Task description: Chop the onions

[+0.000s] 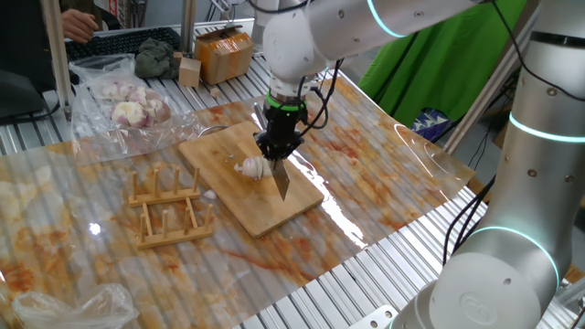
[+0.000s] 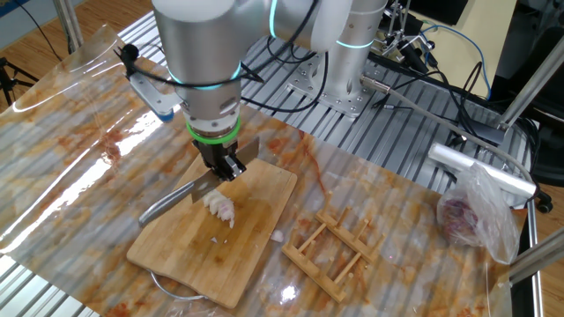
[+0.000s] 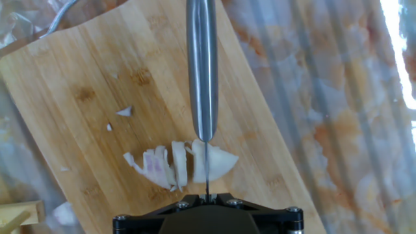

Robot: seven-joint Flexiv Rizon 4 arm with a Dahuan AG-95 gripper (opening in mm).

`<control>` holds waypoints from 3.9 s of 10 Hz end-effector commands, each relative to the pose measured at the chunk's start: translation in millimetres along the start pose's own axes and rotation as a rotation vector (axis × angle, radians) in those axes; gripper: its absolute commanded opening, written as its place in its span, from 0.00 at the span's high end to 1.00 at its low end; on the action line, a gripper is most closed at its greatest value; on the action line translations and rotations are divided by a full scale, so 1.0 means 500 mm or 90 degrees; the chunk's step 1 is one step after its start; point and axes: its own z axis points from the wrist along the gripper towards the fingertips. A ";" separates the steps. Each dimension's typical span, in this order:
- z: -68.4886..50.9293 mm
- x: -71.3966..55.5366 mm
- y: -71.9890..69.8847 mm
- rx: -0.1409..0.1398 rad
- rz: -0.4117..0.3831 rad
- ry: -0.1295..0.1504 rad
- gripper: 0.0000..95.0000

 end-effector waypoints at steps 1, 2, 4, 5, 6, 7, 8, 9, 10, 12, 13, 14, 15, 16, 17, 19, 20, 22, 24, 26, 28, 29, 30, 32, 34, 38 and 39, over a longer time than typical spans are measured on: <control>0.006 0.000 0.001 -0.002 0.001 0.000 1.00; -0.003 0.001 -0.001 0.000 0.000 0.003 1.00; -0.012 0.003 -0.002 0.001 0.000 0.005 1.00; -0.010 0.003 -0.002 -0.002 0.002 0.006 1.00; -0.005 0.002 -0.001 -0.005 0.002 0.007 1.00; 0.014 -0.001 0.002 -0.012 0.004 0.001 1.00; 0.037 -0.003 0.004 -0.014 0.003 -0.003 1.00; 0.045 -0.003 0.005 -0.017 0.003 -0.007 1.00; 0.045 -0.003 0.005 -0.019 0.004 -0.006 1.00; 0.046 -0.002 0.006 -0.020 0.004 -0.007 1.00; 0.042 -0.001 0.007 -0.020 0.005 -0.004 1.00; 0.032 0.001 0.008 -0.014 0.004 -0.003 1.00; 0.025 0.002 0.008 -0.016 0.004 -0.002 1.00; 0.023 0.002 0.008 -0.016 0.005 -0.002 1.00; 0.018 0.002 0.007 -0.015 0.005 0.000 1.00; 0.005 0.004 0.006 -0.020 0.010 0.003 1.00; 0.000 0.006 0.009 -0.024 0.014 0.005 1.00; -0.013 0.010 0.010 -0.018 0.011 0.009 1.00; -0.025 0.012 0.007 -0.015 0.012 0.010 1.00; -0.038 0.014 0.004 -0.003 0.004 0.010 1.00; -0.045 0.015 0.002 0.006 -0.003 0.011 1.00; -0.049 0.016 0.001 0.009 -0.003 0.011 1.00; -0.051 0.017 -0.001 0.020 -0.006 0.008 1.00; -0.055 0.016 -0.008 0.023 -0.002 0.006 1.00; -0.056 0.015 -0.018 0.018 -0.001 0.007 1.00; -0.052 0.018 -0.022 0.006 0.011 0.009 1.00; -0.050 0.018 -0.021 0.005 0.011 0.010 1.00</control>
